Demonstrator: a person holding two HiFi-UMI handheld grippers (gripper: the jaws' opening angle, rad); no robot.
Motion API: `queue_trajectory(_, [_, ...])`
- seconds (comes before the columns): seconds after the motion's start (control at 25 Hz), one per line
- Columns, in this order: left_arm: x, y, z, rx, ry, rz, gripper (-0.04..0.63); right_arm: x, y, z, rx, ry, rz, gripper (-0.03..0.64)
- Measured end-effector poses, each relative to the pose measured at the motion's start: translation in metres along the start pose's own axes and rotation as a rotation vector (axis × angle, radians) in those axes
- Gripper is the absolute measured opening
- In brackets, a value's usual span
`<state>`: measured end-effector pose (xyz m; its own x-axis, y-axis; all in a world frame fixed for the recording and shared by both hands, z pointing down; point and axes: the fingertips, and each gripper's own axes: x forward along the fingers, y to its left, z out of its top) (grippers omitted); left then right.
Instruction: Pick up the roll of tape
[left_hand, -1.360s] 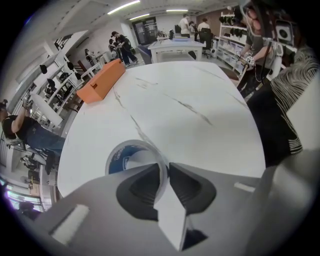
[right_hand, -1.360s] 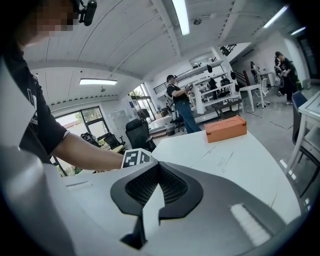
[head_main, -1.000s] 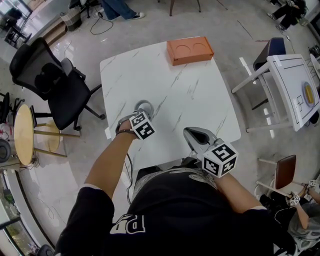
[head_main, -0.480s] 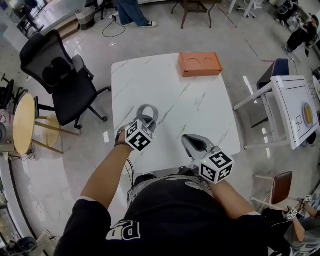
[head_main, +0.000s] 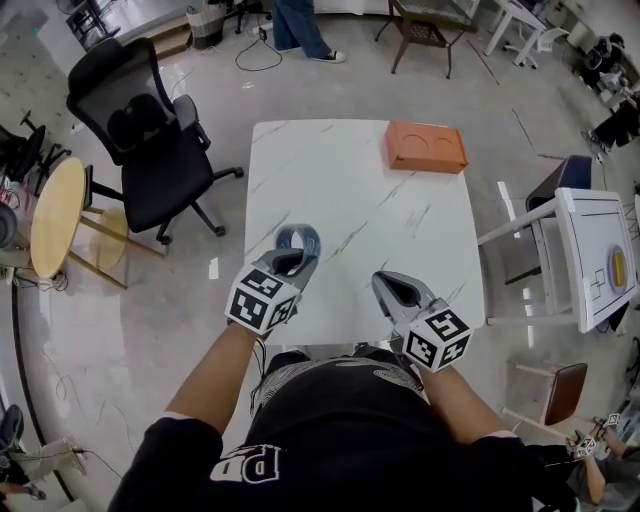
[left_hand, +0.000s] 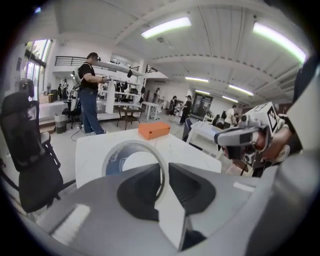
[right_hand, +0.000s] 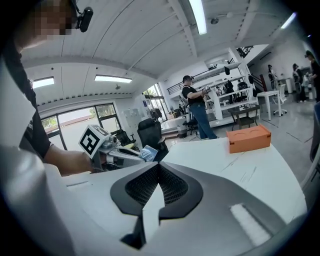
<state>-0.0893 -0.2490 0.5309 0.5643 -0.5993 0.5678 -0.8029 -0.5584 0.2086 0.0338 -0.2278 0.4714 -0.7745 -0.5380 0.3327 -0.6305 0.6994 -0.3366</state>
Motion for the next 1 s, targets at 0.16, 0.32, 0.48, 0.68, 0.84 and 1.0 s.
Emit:
queue_trajectory(0.16, [-0.025, -0.003, 0.011, -0.069, -0.077, 0.002, 0.107, 0.004, 0.007, 0.009, -0.033, -0.011, 0.014, -0.002])
queue_trajectory(0.32, [-0.044, -0.012, 0.015, -0.079, -0.122, -0.005, 0.106, 0.008, 0.017, 0.012, -0.062, -0.01, 0.037, -0.002])
queue_trajectory(0.48, [-0.059, -0.031, 0.016, -0.054, -0.15, -0.026, 0.106, 0.011, 0.023, 0.016, -0.087, -0.012, 0.049, -0.002])
queue_trajectory(0.68, [-0.065, -0.054, 0.019, -0.05, -0.17, -0.066, 0.106, 0.016, 0.031, 0.018, -0.104, -0.005, 0.051, -0.002])
queue_trajectory(0.84, [-0.071, -0.056, 0.023, -0.041, -0.198, -0.054, 0.106, 0.018, 0.034, 0.022, -0.117, -0.01, 0.048, -0.002])
queue_trajectory(1.0, [-0.079, -0.049, 0.027, -0.035, -0.208, -0.036, 0.106, 0.015, 0.03, 0.03, -0.112, -0.029, 0.036, -0.002])
